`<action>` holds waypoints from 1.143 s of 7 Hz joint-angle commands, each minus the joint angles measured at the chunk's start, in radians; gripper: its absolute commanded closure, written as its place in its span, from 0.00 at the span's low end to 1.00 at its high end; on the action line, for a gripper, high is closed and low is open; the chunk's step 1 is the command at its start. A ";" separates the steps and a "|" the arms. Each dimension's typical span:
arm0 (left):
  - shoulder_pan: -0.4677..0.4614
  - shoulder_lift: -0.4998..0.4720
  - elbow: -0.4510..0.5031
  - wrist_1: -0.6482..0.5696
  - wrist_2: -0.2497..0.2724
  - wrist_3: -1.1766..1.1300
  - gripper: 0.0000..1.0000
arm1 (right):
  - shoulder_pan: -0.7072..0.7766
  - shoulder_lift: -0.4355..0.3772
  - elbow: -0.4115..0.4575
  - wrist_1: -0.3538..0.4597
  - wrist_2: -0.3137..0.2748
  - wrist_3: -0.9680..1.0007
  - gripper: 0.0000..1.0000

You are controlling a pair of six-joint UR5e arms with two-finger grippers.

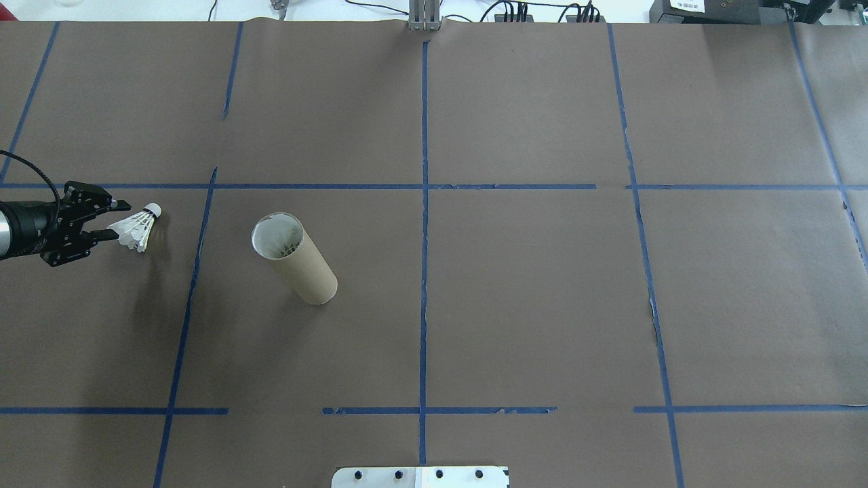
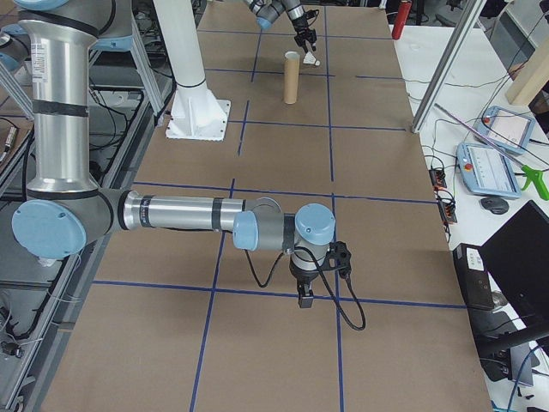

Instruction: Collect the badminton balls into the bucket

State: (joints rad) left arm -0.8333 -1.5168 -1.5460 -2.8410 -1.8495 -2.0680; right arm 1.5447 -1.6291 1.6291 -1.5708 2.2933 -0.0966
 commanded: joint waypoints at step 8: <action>-0.039 0.003 -0.080 0.043 -0.159 0.095 1.00 | 0.000 0.000 0.000 0.000 0.000 0.000 0.00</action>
State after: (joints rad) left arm -0.8448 -1.5181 -1.5891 -2.8254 -1.9205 -2.0333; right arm 1.5447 -1.6291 1.6291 -1.5708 2.2933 -0.0966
